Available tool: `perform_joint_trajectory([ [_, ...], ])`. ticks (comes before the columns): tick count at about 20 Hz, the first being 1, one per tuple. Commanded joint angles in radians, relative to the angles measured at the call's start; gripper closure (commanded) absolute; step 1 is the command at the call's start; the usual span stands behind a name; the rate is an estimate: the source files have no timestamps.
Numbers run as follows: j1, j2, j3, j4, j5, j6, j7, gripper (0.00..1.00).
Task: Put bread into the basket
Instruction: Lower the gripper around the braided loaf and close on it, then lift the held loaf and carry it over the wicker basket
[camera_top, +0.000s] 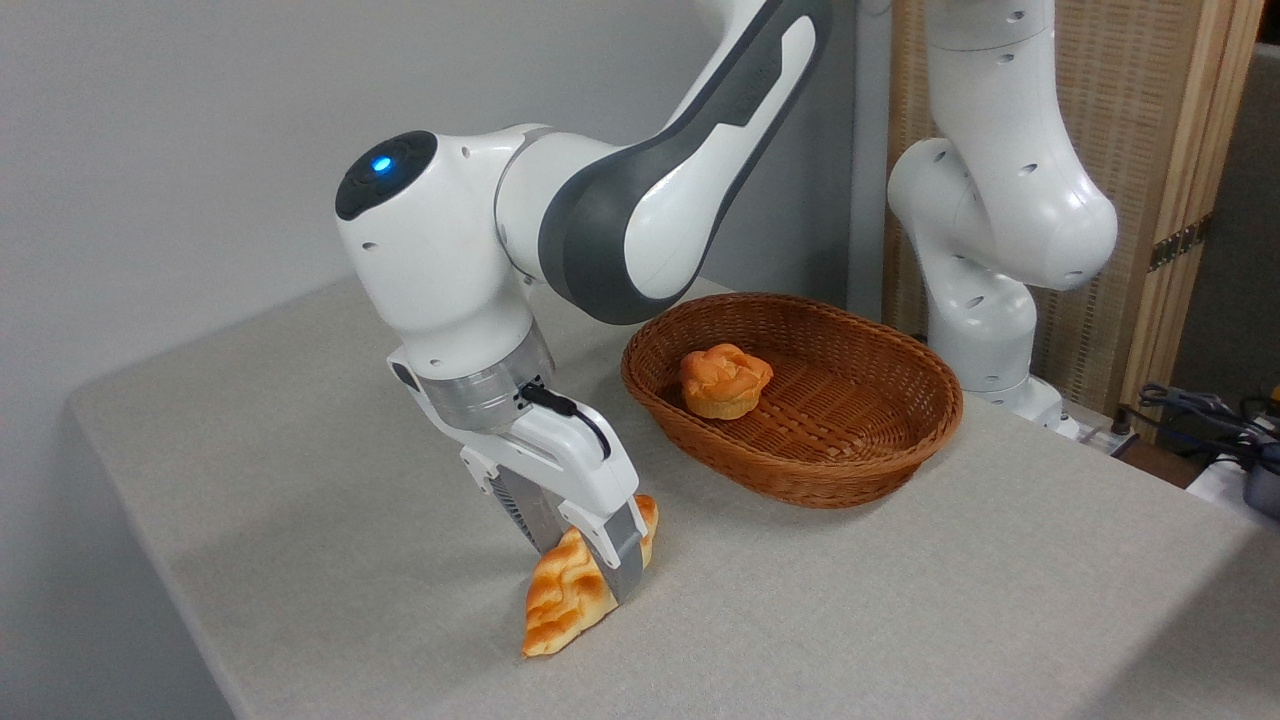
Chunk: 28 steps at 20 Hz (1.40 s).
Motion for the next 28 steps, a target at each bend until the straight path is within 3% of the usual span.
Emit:
perform_joint_trajectory([
  [1,-0.005,0.003,0.004,-0.004,0.002,-0.009,0.018,0.47],
  [12,-0.005,-0.015,0.001,0.008,0.0,-0.011,0.019,0.46],
  [20,-0.032,-0.192,-0.03,0.008,-0.004,-0.025,0.018,0.46],
  [28,-0.084,-0.356,-0.032,-0.043,-0.006,-0.247,0.038,0.44],
])
